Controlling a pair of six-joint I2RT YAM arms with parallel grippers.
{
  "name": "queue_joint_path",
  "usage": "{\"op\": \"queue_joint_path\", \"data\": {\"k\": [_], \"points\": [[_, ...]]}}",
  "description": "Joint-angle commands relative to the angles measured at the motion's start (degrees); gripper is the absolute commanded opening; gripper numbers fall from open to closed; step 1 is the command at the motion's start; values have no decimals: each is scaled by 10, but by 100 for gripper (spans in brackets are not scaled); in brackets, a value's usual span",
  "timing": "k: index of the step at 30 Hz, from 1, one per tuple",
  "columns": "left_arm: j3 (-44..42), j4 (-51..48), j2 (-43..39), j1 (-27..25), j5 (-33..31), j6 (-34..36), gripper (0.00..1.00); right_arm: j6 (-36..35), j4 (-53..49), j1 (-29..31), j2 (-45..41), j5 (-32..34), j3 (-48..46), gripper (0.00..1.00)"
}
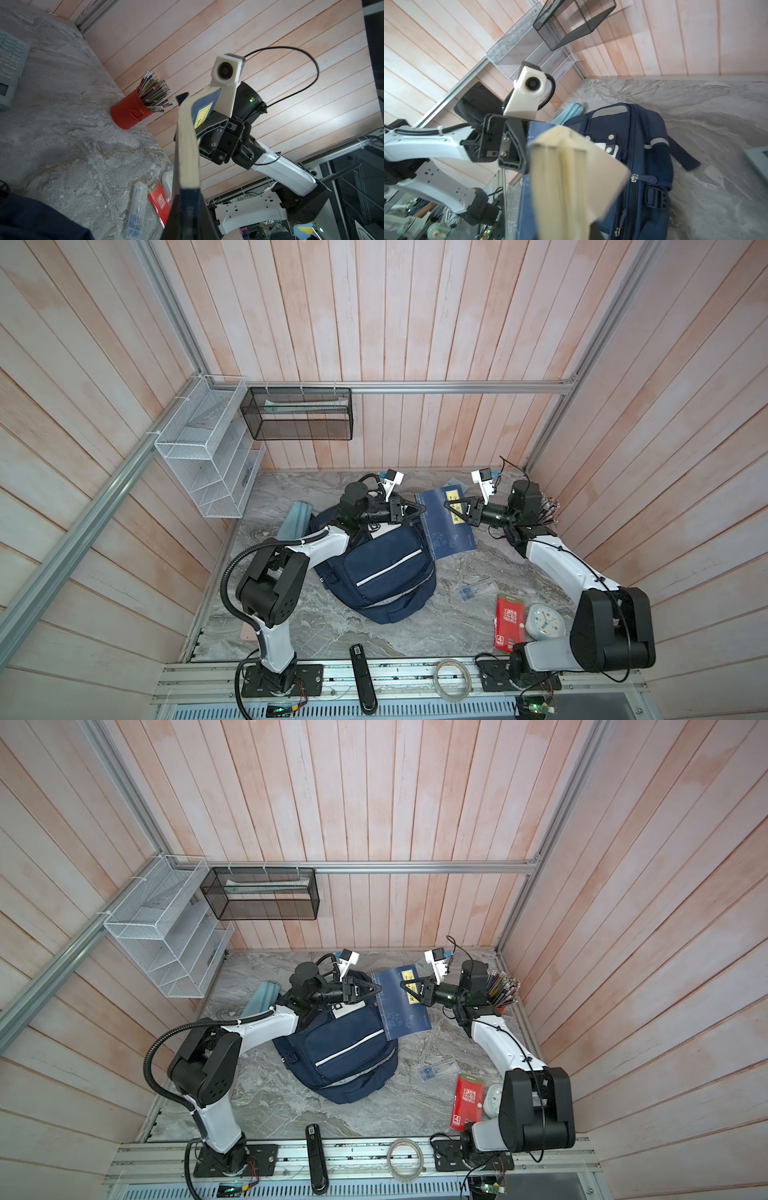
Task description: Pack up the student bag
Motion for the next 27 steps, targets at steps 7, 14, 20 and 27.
{"op": "queue_joint_path", "data": {"k": [7, 14, 20, 27], "points": [[-3, -145, -45, 13, -65, 129, 45, 10, -13, 7, -43, 81, -10, 0], [-10, -476, -117, -27, -383, 372, 63, 37, -86, -8, -111, 277, -37, 0], [-34, -597, -113, -162, -567, 475, 56, 99, -67, -33, -149, 287, -74, 0], [-76, -574, -104, -209, -568, 457, 55, 98, -75, -33, -156, 277, -76, 0]]}}
